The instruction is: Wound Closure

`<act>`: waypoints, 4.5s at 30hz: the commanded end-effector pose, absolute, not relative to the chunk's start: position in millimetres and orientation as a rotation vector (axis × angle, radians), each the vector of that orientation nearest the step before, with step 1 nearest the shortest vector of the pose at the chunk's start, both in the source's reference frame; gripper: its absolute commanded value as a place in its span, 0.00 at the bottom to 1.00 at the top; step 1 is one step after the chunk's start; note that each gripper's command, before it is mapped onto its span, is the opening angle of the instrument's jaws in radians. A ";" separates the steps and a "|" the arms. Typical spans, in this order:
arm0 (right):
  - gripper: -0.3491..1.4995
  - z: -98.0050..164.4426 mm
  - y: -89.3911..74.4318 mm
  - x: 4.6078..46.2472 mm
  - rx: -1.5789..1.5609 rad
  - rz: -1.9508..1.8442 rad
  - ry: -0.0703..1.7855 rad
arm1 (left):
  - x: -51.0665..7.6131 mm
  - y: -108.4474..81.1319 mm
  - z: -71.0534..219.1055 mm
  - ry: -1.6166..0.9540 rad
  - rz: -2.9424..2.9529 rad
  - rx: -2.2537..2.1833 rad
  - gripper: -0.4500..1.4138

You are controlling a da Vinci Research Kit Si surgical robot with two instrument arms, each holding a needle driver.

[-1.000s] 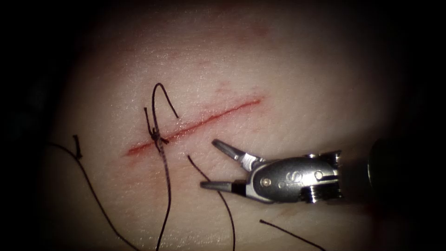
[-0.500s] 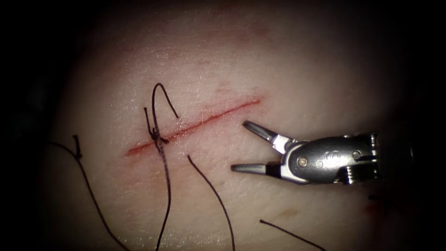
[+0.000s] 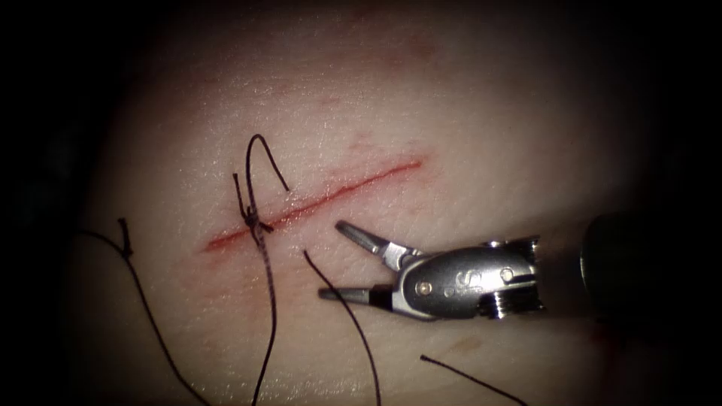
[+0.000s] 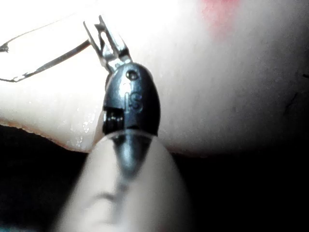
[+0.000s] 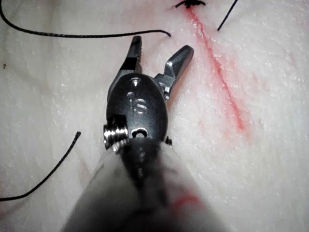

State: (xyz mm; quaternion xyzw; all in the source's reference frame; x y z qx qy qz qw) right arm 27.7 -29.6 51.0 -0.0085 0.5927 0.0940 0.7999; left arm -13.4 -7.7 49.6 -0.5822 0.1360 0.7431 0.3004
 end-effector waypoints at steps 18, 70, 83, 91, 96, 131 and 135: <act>0.00 48.8 -35.1 28.0 0.044 0.095 1.300 | -14.2 -8.9 50.4 0.360 1.971 -1.548 0.00; 0.94 37.4 -36.2 18.9 0.054 0.066 1.380 | -12.4 -8.7 51.8 0.355 1.994 -1.516 0.00; 0.97 37.5 -34.8 12.2 0.061 0.169 1.392 | -0.6 -7.1 50.6 0.523 1.987 -1.342 0.00; 0.92 41.0 -32.3 16.9 -0.055 0.172 1.328 | -1.6 -7.2 50.6 0.547 1.986 -1.328 0.00; 0.87 44.8 -31.6 21.6 -0.098 0.144 1.285 | -3.4 -7.4 50.8 0.546 1.985 -1.356 0.00; 0.00 48.3 -36.3 27.0 -0.012 -0.033 1.281 | -7.6 -7.4 51.6 0.524 2.009 -1.405 0.00; 0.00 45.9 -39.2 25.5 -0.002 -0.067 1.287 | -8.7 -6.8 51.9 0.517 2.007 -1.418 0.00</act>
